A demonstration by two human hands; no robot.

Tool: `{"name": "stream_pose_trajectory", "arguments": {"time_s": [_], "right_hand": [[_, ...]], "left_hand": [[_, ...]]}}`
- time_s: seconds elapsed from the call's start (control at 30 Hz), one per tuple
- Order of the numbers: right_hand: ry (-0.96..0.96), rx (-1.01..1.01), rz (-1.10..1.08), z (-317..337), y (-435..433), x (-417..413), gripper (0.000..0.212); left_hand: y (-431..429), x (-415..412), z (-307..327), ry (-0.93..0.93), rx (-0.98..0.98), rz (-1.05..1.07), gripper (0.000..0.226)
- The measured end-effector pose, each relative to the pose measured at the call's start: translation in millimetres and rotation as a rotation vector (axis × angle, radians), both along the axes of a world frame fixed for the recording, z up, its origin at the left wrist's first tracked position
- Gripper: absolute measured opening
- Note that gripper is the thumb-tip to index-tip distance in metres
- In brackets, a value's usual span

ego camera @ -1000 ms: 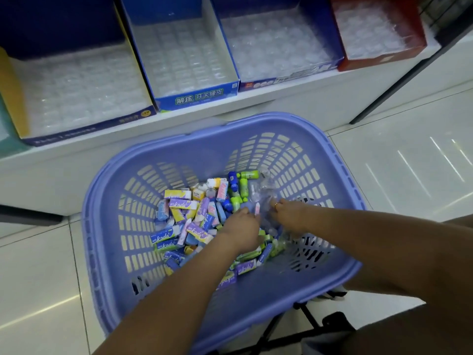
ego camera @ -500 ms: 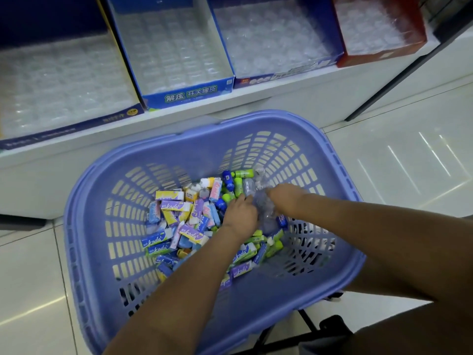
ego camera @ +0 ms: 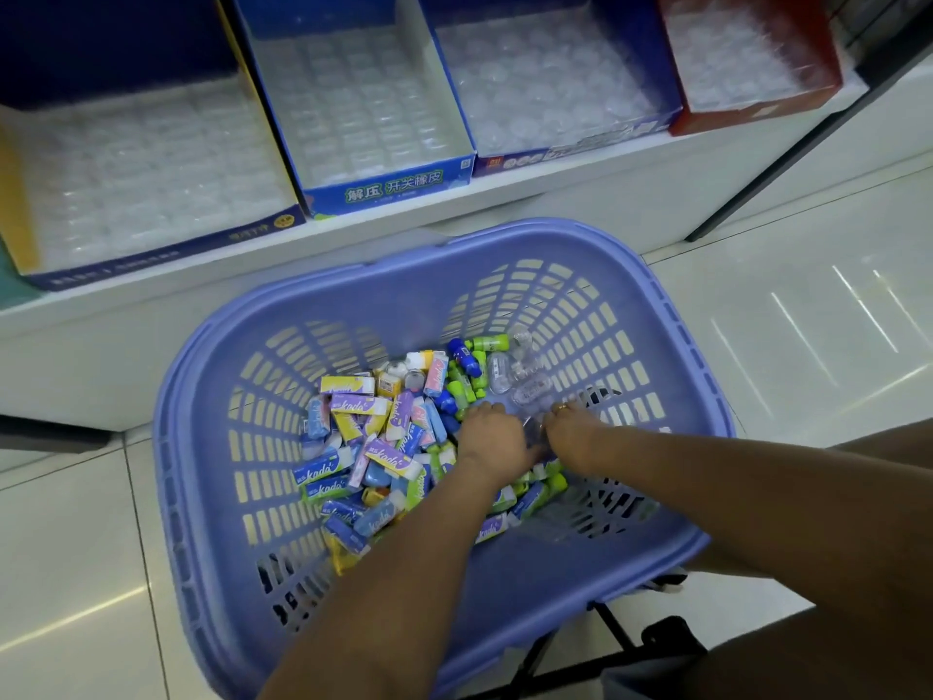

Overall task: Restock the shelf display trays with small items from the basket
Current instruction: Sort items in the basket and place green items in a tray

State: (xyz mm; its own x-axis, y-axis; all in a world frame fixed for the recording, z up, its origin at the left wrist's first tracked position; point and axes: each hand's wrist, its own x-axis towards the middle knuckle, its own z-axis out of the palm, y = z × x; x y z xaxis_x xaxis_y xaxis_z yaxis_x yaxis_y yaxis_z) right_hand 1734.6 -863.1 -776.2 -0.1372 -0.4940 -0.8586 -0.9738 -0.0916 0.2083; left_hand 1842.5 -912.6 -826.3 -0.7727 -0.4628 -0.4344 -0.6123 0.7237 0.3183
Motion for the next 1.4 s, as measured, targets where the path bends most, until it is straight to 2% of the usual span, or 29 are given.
{"name": "stream_pose_trajectory", "arguments": {"time_s": [0.1, 0.2, 0.3, 0.37, 0.47, 0.53, 0.7, 0.83, 0.9, 0.93, 1.0, 1.03, 1.1, 1.17, 1.27, 1.33, 1.4], "right_hand": [[0.006, -0.059, -0.185, -1.1, 1.2, 10.9, 0.039], [0.004, -0.028, -0.345, -11.1, 7.3, 17.1, 0.051], [-0.081, -0.009, -0.433, -5.5, 3.9, 13.5, 0.024], [-0.098, 0.051, -0.533, 0.6, -3.9, 11.4, 0.025], [-0.109, 0.103, -0.601, 3.9, -12.1, 11.9, 0.016], [-0.148, 0.17, -0.605, 2.3, -14.7, 8.2, 0.029], [-0.272, 0.279, -0.962, 4.0, -22.3, 4.2, 0.052], [-0.23, 0.268, -0.797, -4.4, -17.8, 4.0, 0.044], [-0.211, 0.315, -0.731, -10.6, -13.6, 11.6, 0.019], [-0.2, 0.311, -0.698, -10.5, -12.2, 16.5, 0.013], [-0.19, 0.266, -0.673, -9.2, -7.7, 19.1, 0.032], [-0.221, 0.239, -0.75, -10.3, -4.7, 16.9, 0.031], [-0.336, 0.164, -1.059, -14.2, 0.8, 12.7, 0.017], [-0.43, 0.148, -1.31, -14.2, 5.7, 13.2, 0.02], [-0.507, 0.223, -1.466, -9.9, 8.2, 22.1, 0.019], [-0.54, 0.276, -1.495, -3.9, 7.1, 30.6, 0.018], [-0.579, 0.242, -1.513, 6.1, 6.6, 39.3, 0.018]], "left_hand": [[1.2, -4.5, -4.4, -0.045, -0.026, 0.057, 0.056], [2.3, -10.7, -4.9, -0.131, -0.053, 0.077, 0.056], [-0.4, -18.8, -4.2, -0.191, -0.045, 0.094, 0.043], [-5.0, -23.6, -1.7, -0.261, -0.036, 0.089, 0.029], [-13.3, -29.3, 0.7, -0.333, 0.003, 0.07, 0.031], [-18.7, -31.2, 2.0, -0.34, 0.047, 0.052, 0.033], [-20.2, -34.9, -0.1, -0.305, 0.138, 0.058, 0.033], [-21.4, -42.7, 2.1, -0.318, 0.352, 0.2, 0.037], [-26.8, -43.3, -1.2, -0.26, 0.546, 0.328, 0.037], [-30.1, -42.1, -1.7, -0.215, 0.648, 0.395, 0.036], [-35.0, -36.9, -2.1, -0.154, 0.761, 0.459, 0.04], [-37.2, -33.9, -2.4, -0.141, 0.774, 0.456, 0.045], [-40.6, -32.0, -1.3, -0.144, 0.768, 0.409, 0.048], [-41.1, -34.5, 1.3, -0.176, 0.752, 0.348, 0.046], [-39.6, -36.1, 2.9, -0.154, 0.741, 0.335, 0.042], [-36.8, -33.5, -1.3, -0.07, 0.823, 0.427, 0.046], [-33.9, -31.4, 3.3, -0.006, 0.883, 0.465, 0.047]]}}
